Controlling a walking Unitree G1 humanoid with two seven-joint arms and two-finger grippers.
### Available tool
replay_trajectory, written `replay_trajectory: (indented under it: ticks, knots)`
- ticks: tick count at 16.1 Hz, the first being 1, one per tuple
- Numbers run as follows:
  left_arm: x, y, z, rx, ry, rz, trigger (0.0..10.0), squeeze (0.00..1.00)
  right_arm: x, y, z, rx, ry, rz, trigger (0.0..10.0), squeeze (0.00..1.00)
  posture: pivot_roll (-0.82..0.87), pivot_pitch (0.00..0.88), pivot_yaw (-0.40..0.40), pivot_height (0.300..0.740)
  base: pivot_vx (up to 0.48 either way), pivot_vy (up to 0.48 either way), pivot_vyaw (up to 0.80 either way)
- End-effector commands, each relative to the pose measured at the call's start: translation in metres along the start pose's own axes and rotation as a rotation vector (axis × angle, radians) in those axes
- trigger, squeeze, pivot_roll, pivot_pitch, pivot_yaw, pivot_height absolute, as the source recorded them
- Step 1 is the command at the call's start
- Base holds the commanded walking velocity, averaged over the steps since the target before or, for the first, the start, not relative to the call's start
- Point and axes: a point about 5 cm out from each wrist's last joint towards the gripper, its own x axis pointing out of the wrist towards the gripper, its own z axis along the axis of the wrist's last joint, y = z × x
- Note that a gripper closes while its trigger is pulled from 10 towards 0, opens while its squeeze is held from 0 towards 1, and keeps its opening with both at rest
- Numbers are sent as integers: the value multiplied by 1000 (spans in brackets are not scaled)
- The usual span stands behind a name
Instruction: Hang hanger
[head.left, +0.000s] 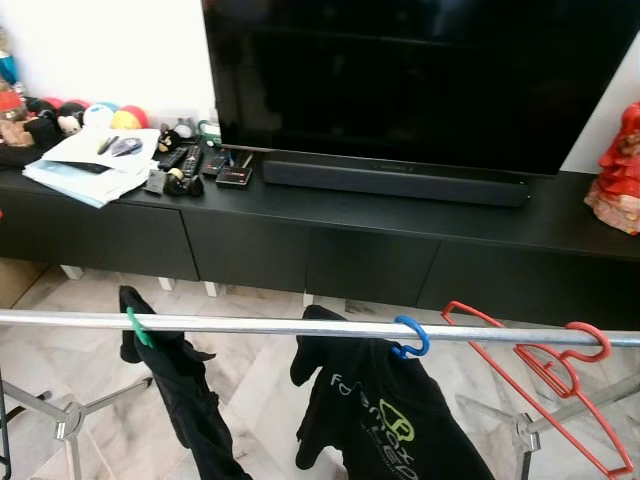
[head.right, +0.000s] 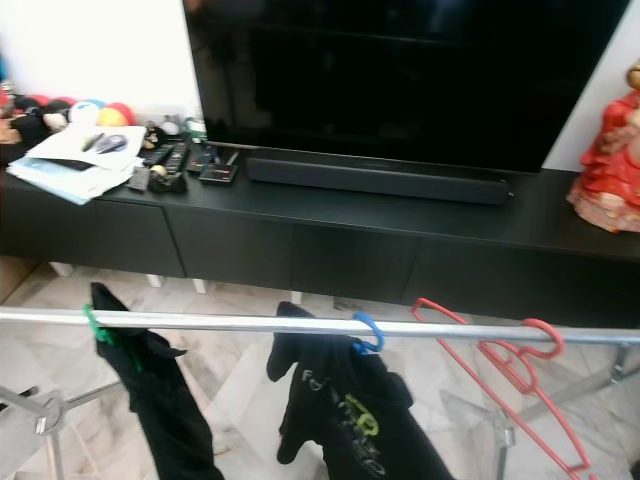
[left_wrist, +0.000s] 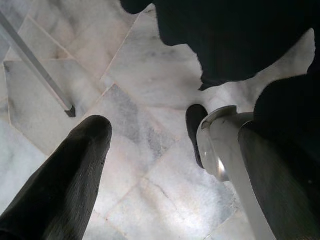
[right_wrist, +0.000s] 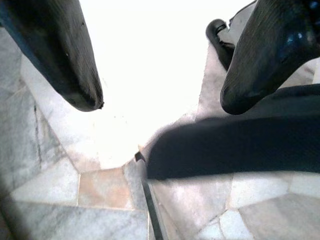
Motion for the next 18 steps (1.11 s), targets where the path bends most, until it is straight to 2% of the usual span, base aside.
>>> replay_trajectory:
  ticks: [1, 2, 3, 4, 5, 6, 8, 9, 11, 12, 13, 16, 18]
  knots:
    - [-1, 0, -4, 15, 10, -3, 10000, 0, -1, 1, -6, 12, 25, -3, 10000, 0, -72, 67, -43, 721, 0, 0, 0]
    - [-2, 1, -5, 16, 16, -1, 10000, 0, 0, -3, 1, 32, -7, -34, 10000, 0, -72, 66, -43, 721, 0, 0, 0]
    - [-3, 1, -8, 17, 29, -2, 10000, 0, -5, -1, 26, 55, -155, -78, 10000, 0, -85, 63, -38, 721, 0, 0, 0]
    - [-3, 1, -8, 17, 29, -2, 10000, 0, -5, -1, 26, 55, -155, -78, 10000, 0, -85, 63, -38, 721, 0, 0, 0]
    - [-3, -1, -12, 22, 45, -8, 10000, 0, -28, 9, 66, 49, -412, -96, 10000, 0, -87, 57, -35, 721, 0, 0, 0]
    - [-3, -1, -12, 28, 46, -9, 10000, 0, -45, 17, 84, 8, -562, -89, 10000, 0, -91, 54, -35, 721, 0, 0, 0]
    - [-3, 0, -11, 31, 43, -3, 10000, 0, -68, 30, 109, -57, -755, -51, 10000, 0, -92, 49, -32, 721, 0, 0, 0]
    - [-3, 4, -10, 38, 42, 15, 10000, 0, -81, 36, 126, -29, -843, -9, 10000, 0, -92, 48, -33, 721, 0, 0, 0]
    - [-3, 9, -10, 36, 45, 37, 10000, 0, -91, 48, 134, -28, -873, 98, 10000, 0, -89, 46, -34, 721, 0, 0, 0]
    - [-4, 10, -12, 34, 49, 41, 10000, 0, -102, 61, 133, -65, -865, 225, 10000, 0, -92, 45, -36, 721, 0, 0, 0]
    - [-4, 10, -12, 34, 50, 41, 10000, 0, -104, 62, 133, -68, -869, 236, 10000, 0, -92, 46, -36, 721, 0, 0, 0]
    - [-5, 9, -13, 29, 45, 41, 10000, 0, -123, 44, 137, -66, -905, 260, 10000, 0, -100, 62, -44, 721, 0, 0, 0]
    - [-5, 8, -13, 29, 44, 39, 10000, 0, -123, 40, 134, -83, -838, 325, 10000, 0, -105, 67, -43, 721, 0, 0, 0]
